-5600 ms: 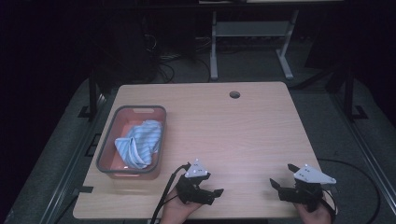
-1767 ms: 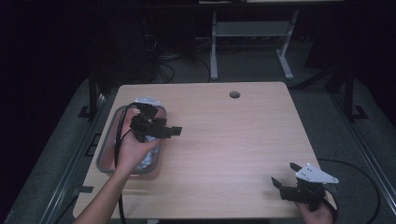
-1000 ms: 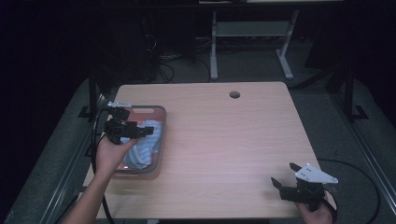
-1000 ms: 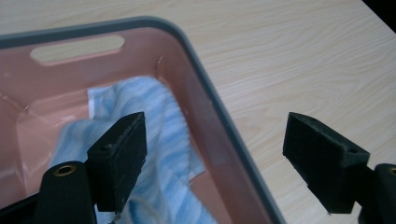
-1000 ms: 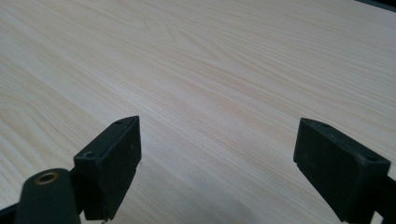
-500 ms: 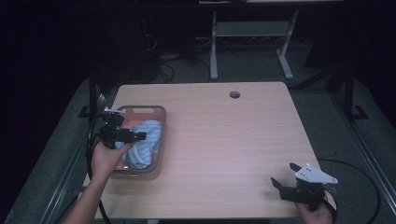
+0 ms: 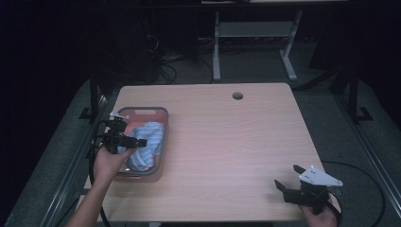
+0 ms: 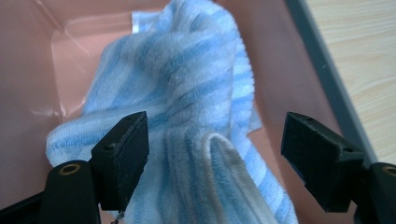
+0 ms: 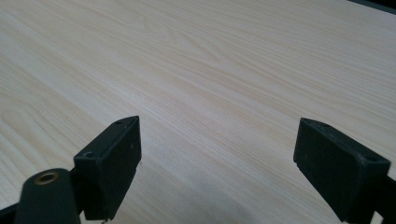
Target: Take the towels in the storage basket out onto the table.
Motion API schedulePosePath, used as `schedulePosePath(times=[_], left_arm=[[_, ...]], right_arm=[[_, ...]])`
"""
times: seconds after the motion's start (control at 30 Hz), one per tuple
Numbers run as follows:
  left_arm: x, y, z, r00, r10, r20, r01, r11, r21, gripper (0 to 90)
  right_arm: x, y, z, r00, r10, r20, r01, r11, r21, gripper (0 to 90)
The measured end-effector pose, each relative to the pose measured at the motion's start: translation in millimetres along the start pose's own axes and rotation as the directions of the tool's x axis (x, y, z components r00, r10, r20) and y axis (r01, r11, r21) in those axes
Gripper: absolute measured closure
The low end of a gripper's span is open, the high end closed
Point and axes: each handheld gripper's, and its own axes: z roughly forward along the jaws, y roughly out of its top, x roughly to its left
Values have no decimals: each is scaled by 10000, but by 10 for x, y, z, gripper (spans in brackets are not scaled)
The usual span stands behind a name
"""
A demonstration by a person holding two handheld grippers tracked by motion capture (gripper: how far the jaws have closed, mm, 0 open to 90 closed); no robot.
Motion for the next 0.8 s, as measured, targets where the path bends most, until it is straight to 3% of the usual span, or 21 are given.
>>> schedulePosePath(times=[0.37, 0.57, 0.63, 0.67, 0.8], left_arm=[[-31, 47, 166, 9994, 98, -325, -68, 9957, 920, 324], [-44, 85, 244, 9977, 345, -589, -260, 9898, 1399, 427], [-48, 95, 270, 9955, 499, -800, -367, 9867, 1584, 445], [-38, 105, 301, 9927, 609, -1041, -405, 9813, 1884, 469], [-19, 108, 375, 9921, 717, -1032, -467, 9729, 2266, 524]], right_arm=[[0, 1, -3, 10000, 10, -14, -10, 10000, -17, 146], [-1, 0, -1, 10000, 13, -28, -13, 10000, -12, 146], [1, 2, -1, 10000, 2, -34, -2, 10000, -20, 146], [3, 2, -2, 10000, -8, -31, 8, 10000, -18, 146], [4, 1, -6, 10000, 39, -34, -40, 10000, -47, 146]])
